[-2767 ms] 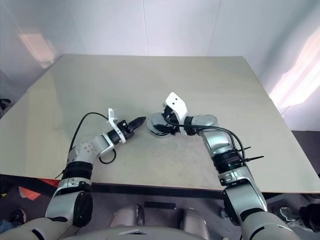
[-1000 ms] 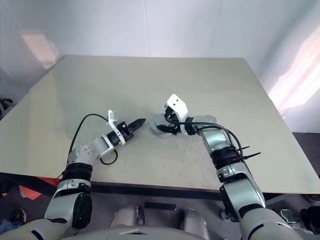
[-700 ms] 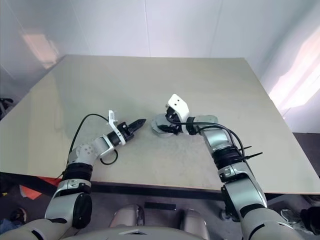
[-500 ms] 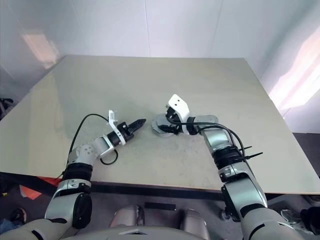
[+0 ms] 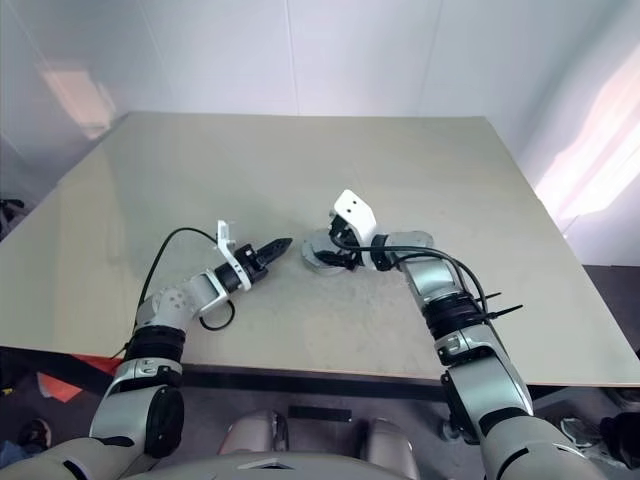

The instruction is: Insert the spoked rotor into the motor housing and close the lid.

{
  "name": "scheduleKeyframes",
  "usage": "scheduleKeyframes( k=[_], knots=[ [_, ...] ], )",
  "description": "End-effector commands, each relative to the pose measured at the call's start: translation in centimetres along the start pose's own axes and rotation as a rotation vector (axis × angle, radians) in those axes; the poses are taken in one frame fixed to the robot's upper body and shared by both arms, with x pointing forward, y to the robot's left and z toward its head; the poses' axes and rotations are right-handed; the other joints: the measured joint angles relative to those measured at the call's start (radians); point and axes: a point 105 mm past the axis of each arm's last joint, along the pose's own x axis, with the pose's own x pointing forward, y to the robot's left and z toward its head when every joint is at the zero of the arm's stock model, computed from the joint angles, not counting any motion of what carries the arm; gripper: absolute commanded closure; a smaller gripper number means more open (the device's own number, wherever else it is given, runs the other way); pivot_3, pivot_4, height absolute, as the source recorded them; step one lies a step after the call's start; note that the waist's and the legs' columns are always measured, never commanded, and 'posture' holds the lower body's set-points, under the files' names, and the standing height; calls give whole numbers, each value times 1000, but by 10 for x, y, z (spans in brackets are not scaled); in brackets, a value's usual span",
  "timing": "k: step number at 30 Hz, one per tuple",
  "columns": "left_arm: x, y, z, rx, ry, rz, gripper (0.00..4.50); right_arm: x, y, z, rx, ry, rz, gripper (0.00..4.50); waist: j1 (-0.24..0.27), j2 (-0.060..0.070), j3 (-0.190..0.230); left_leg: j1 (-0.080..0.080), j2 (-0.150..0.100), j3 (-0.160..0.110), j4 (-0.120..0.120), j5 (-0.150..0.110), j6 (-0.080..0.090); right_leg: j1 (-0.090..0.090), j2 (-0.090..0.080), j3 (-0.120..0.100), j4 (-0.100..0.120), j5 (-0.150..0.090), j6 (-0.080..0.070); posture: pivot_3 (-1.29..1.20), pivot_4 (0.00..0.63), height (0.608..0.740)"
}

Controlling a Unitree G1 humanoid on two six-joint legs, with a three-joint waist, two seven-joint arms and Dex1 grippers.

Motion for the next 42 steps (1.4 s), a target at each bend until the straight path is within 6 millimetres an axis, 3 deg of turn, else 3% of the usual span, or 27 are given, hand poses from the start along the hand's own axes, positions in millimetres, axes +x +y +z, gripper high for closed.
scheduleKeyframes(
  k=[1,10,42],
  knots=[
    [1,-5,5,18,-16,-21,4500,3,1,-3,-9,24,-3,1588,-1,0,0,0,0,0,0,0,0,0,0,0,0,0,0,0,0,740],
    [-1,-3,3,13,-19,-14,4500,9,9,0,-1,20,24,1588,-4,0,0,1,0,0,0,0,0,0,0,0,0,-3,5,0,0,740],
    [2,-15,6,19,-12,-15,4500,23,15,-33,54,99,10,1588,-28,-1,-1,10,2,0,-1,2,-3,8,2,1,-1,-4,7,0,0,740]
  ],
)
